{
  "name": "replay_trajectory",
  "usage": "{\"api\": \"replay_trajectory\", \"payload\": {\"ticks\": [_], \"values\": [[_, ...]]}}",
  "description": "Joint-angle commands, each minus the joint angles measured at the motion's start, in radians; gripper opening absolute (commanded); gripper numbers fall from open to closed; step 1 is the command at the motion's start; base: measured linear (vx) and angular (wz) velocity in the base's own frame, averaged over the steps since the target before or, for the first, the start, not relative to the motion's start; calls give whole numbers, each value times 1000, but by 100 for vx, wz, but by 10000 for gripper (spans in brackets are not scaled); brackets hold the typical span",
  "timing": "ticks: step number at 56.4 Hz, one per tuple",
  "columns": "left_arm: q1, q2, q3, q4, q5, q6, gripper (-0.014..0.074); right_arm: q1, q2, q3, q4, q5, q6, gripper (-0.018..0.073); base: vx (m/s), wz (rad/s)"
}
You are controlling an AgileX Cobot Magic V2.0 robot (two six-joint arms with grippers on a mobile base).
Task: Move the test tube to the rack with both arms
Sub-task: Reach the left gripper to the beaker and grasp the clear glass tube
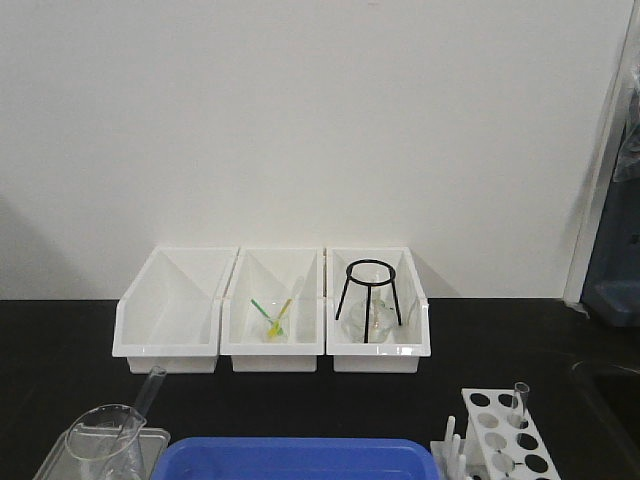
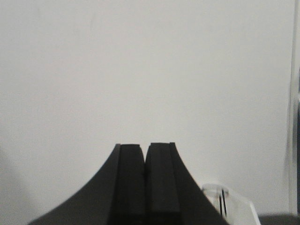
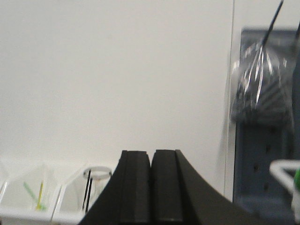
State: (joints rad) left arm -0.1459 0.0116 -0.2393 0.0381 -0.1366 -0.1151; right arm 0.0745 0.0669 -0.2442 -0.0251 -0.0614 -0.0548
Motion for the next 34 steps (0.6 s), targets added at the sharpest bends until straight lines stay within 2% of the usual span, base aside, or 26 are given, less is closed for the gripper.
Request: {"api": "replay_trajectory", "payload": {"ticks": [1, 9, 15, 26, 34], "values": [[0, 123, -199, 26, -19, 17, -7, -3, 147, -200, -4, -83, -68, -8, 0, 0], [0, 364, -406, 26, 12, 17, -7, -3, 398, -405, -4, -91, -86, -8, 0, 0], [0, 540, -494, 26, 2, 17, -7, -3, 562, -511, -4, -91, -86, -8, 0, 1], [0, 732, -551, 26, -23, 17, -6, -3, 727, -565, -4, -113, -86, -7, 0, 0], [0, 793, -551, 26, -48, 17, 13, -3, 771, -564, -4, -108, -83, 17, 0, 0]]}}
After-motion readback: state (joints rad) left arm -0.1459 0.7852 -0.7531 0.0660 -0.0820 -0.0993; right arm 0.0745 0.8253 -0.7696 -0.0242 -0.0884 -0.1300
